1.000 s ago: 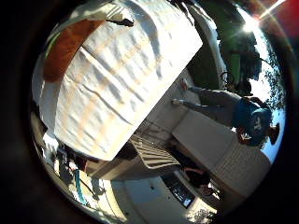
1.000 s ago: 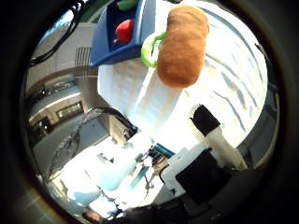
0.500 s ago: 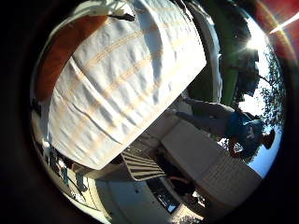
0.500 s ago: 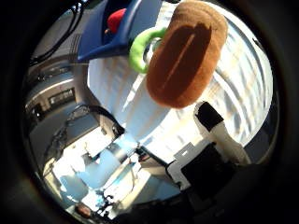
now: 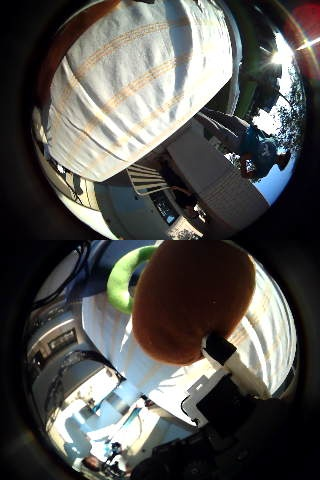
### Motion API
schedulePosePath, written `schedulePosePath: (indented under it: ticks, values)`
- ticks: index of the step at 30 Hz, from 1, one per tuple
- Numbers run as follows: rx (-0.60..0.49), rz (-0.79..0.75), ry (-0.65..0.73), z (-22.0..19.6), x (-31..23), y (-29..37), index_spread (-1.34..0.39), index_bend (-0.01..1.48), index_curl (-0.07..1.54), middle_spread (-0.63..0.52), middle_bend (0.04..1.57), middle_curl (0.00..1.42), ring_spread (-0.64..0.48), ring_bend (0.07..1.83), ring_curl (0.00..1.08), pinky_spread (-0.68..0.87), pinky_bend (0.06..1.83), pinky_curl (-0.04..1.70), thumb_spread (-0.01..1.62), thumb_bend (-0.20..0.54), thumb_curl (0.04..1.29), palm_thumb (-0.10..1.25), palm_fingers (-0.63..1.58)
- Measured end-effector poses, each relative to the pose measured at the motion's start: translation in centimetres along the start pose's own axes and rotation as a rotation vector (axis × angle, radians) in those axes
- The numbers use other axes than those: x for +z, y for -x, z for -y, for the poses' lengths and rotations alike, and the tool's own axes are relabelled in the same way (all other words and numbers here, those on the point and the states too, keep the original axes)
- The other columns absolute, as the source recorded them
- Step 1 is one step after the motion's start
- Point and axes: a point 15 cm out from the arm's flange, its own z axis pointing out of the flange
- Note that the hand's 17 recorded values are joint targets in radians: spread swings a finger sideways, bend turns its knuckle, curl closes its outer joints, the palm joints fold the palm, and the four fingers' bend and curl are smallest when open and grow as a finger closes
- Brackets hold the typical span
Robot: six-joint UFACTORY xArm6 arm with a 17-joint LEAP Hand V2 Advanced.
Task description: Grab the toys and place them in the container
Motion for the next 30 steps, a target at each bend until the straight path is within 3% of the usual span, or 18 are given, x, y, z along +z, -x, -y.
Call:
schedulePosePath:
  ticks: [2, 6, 8, 10, 11, 13, 18, 26, 30]
  values:
    - [0.018, -0.006, -0.02, -0.8, -0.8, -0.4, -0.38, 0.34, 0.37, -0.12, 0.57, 0.44, 0.15, 0.49, 0.36, 0.35, 0.22, 0.14, 1.01, -0.029, 0.46, 0.92, 0.78]
    - [0.042, -0.028, -0.062, -2.1, -2.9, -0.8, -0.47, 0.13, 0.33, -0.16, 0.77, 0.56, 0.09, 0.91, 0.52, 0.34, 0.37, 0.17, 1.0, -0.03, 0.47, 0.92, 1.03]
    - [0.047, -0.017, -0.082, -2.3, -3.3, -0.5, -0.54, 0.14, 0.31, -0.18, 0.87, 0.63, 0.06, 1.07, 0.61, 0.35, 0.52, 0.22, 1.0, -0.026, 0.47, 0.92, 1.11]
    - [0.049, 0.003, -0.116, -2.4, -3.8, 0.1, -0.57, 0.16, 0.31, -0.19, 0.91, 0.66, 0.05, 1.11, 0.64, 0.35, 0.6, 0.24, 1.0, -0.022, 0.48, 0.93, 1.11]
    - [0.047, 0.018, -0.136, -2.4, -4.2, 0.7, -0.62, 0.19, 0.32, -0.2, 0.96, 0.7, 0.02, 1.15, 0.67, 0.36, 0.75, 0.29, 1.0, -0.005, 0.5, 0.97, 1.15]
    - [0.039, 0.033, -0.164, -2.8, -5.1, 1.5, -0.67, 0.21, 0.33, -0.21, 1.01, 0.74, 0.01, 1.19, 0.69, 0.35, 0.88, 0.35, 1.01, 0.003, 0.53, 1.01, 1.15]
    - [0.033, 0.057, -0.153, -5.2, -7.0, 3.5, -0.82, 0.29, 0.38, -0.22, 1.11, 0.85, -0.03, 1.28, 0.74, 0.32, 1.16, 0.5, 1.05, -0.013, 0.59, 1.03, 1.06]
    - [-0.008, 0.032, -0.173, -5.4, -10.6, 6.0, -1.01, 0.41, 0.52, -0.23, 1.2, 0.96, -0.07, 1.4, 0.8, 0.26, 1.31, 0.67, 1.09, -0.022, 0.66, 1.0, 0.91]
    - [-0.002, 0.031, -0.199, -4.8, -11.0, 6.0, -1.0, 0.51, 0.63, -0.21, 1.15, 0.95, -0.04, 1.33, 0.76, 0.25, 1.22, 0.71, 1.1, -0.054, 0.62, 0.89, 0.73]
